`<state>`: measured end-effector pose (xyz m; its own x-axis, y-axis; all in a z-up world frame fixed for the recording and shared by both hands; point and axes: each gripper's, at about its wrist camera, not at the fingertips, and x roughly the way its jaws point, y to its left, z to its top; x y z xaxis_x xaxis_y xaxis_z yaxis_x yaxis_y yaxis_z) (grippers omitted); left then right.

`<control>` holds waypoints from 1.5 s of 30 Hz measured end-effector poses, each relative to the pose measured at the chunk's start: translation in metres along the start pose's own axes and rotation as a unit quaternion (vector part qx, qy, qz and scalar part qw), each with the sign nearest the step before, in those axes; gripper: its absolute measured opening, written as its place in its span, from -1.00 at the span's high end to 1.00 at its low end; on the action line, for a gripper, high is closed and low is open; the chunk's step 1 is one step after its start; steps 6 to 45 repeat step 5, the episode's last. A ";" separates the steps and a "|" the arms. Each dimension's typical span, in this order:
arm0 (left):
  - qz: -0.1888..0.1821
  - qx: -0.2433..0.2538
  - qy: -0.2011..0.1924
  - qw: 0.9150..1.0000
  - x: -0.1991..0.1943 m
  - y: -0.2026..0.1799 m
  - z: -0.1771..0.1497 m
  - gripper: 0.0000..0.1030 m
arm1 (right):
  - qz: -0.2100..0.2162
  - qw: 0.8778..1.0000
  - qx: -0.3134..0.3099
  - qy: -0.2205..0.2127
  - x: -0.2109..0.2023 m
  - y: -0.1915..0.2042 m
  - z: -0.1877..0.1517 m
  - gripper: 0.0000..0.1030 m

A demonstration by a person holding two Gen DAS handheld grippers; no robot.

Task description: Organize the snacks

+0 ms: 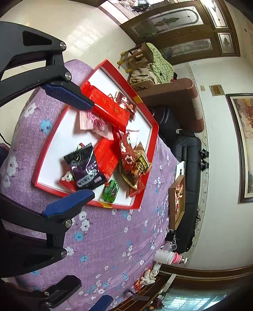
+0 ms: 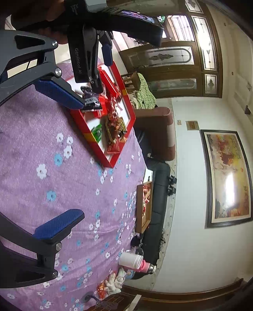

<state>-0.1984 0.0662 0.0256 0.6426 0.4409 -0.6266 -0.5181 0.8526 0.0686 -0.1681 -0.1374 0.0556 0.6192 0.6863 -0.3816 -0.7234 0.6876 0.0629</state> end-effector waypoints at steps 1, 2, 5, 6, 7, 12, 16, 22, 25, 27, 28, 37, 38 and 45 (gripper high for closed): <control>0.000 -0.005 -0.001 1.000 0.000 0.002 0.000 -0.63 | 0.001 1.000 -0.005 0.001 0.000 0.003 0.000 -0.99; -0.002 -0.007 -0.003 1.000 -0.001 0.003 0.000 -0.63 | 0.002 1.000 -0.010 0.002 0.001 0.005 0.000 -0.99; -0.009 -0.002 -0.011 1.000 -0.004 0.000 0.002 -0.63 | -0.002 1.000 -0.018 0.001 0.002 0.009 0.000 -0.99; -0.009 -0.002 -0.011 1.000 -0.004 0.000 0.002 -0.63 | -0.002 1.000 -0.018 0.001 0.002 0.009 0.000 -0.99; -0.009 -0.002 -0.011 1.000 -0.004 0.000 0.002 -0.63 | -0.002 1.000 -0.018 0.001 0.002 0.009 0.000 -0.99; -0.009 -0.002 -0.011 1.000 -0.004 0.000 0.002 -0.63 | -0.002 1.000 -0.018 0.001 0.002 0.009 0.000 -0.99; -0.009 -0.002 -0.011 1.000 -0.004 0.000 0.002 -0.63 | -0.002 1.000 -0.018 0.001 0.002 0.009 0.000 -0.99; -0.009 -0.002 -0.011 1.000 -0.004 0.000 0.002 -0.63 | -0.002 1.000 -0.018 0.001 0.002 0.009 0.000 -0.99; -0.009 -0.002 -0.011 1.000 -0.004 0.000 0.002 -0.63 | -0.002 1.000 -0.018 0.001 0.002 0.009 0.000 -0.99; -0.009 -0.002 -0.011 1.000 -0.004 0.000 0.002 -0.63 | -0.002 1.000 -0.018 0.001 0.002 0.009 0.000 -0.99; -0.009 -0.002 -0.011 1.000 -0.004 0.000 0.002 -0.63 | -0.002 1.000 -0.018 0.001 0.002 0.009 0.000 -0.99; -0.009 -0.002 -0.011 1.000 -0.004 0.000 0.002 -0.63 | -0.002 1.000 -0.018 0.001 0.002 0.009 0.000 -0.99; -0.009 -0.002 -0.011 1.000 -0.004 0.000 0.002 -0.63 | -0.002 1.000 -0.018 0.001 0.002 0.009 0.000 -0.99; -0.009 -0.002 -0.011 1.000 -0.004 0.000 0.002 -0.63 | -0.002 1.000 -0.018 0.001 0.002 0.009 0.000 -0.99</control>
